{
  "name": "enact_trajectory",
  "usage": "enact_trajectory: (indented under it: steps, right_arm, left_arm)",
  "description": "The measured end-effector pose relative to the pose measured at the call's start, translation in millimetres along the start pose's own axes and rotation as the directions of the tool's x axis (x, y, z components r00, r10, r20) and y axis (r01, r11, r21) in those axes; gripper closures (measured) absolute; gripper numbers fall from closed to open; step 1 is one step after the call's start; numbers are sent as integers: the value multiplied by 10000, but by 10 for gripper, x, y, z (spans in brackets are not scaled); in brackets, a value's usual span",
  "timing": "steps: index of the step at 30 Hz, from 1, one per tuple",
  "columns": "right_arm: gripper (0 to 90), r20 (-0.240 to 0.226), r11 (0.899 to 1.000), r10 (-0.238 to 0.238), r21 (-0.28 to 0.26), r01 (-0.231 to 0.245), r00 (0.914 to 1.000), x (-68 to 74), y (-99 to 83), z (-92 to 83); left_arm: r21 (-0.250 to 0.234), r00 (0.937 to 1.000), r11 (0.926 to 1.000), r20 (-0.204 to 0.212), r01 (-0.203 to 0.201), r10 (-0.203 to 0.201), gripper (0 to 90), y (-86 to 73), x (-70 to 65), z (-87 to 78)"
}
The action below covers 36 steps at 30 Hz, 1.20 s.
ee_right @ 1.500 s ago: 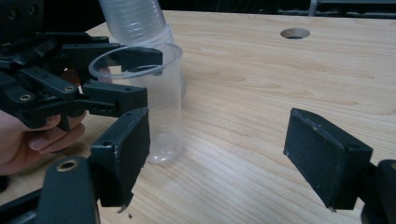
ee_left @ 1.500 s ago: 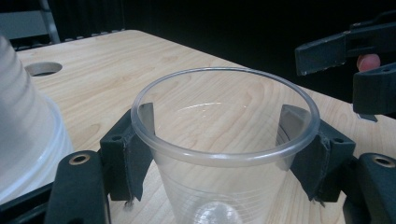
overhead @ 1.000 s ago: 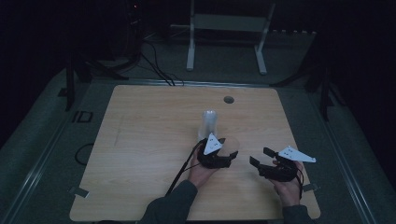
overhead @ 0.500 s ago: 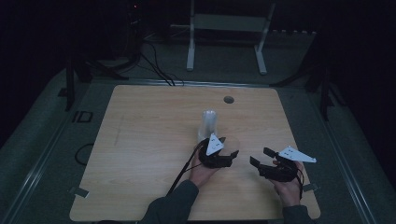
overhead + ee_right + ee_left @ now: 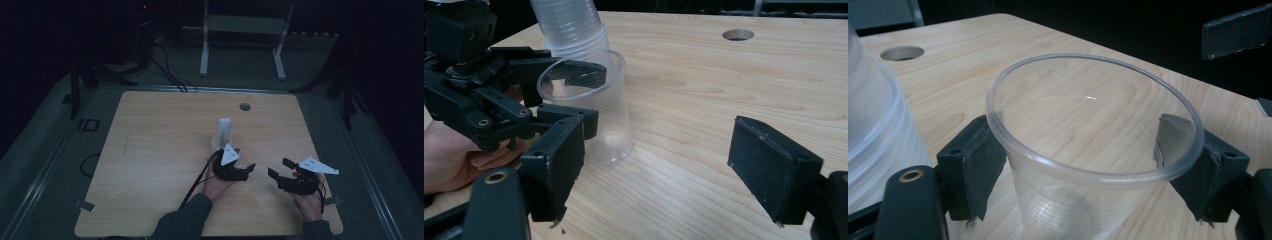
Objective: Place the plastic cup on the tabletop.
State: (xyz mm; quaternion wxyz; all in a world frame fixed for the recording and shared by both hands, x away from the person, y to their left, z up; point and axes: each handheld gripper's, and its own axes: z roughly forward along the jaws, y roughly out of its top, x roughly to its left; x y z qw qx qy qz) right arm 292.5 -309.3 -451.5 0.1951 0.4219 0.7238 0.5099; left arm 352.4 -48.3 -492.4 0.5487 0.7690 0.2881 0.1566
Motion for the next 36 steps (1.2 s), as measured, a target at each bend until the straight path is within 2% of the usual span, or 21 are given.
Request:
enact_trajectory:
  steps: [11, 17, 21, 25, 33, 36]
  right_arm:
    - [223, -4, 10000, 14, 18, -14, 10000, -1, -11, 4]
    - [223, -11, 10000, 17, 15, -17, 10000, -2, -13, 1]
    - [223, -7, 10000, 24, 25, -24, 10000, -1, -15, 4]
    - [223, -13, 10000, 8, 25, -8, 10000, 1, -16, 4]
    - [223, 7, 10000, 58, 28, -58, 10000, -6, -20, 3]
    - [223, 18, 10000, 93, 13, -93, 10000, -19, -21, -2]
  left_arm:
    - [-24, 9989, 9989, -55, 469, -469, 145, -22, 42, -37]
    - [19, 9994, 9994, 12, 354, -354, 144, -37, 22, -65]
    - [-9, 9988, 9988, 33, 497, -497, 143, -51, 31, -97]
    - [-23, 9978, 9981, 241, 620, -619, 143, -68, 54, -133]
    - [43, 9974, 9979, 322, 641, -642, 144, -82, 44, -151]
    - [109, 9962, 9976, 528, 686, -691, 144, -106, 42, -203]
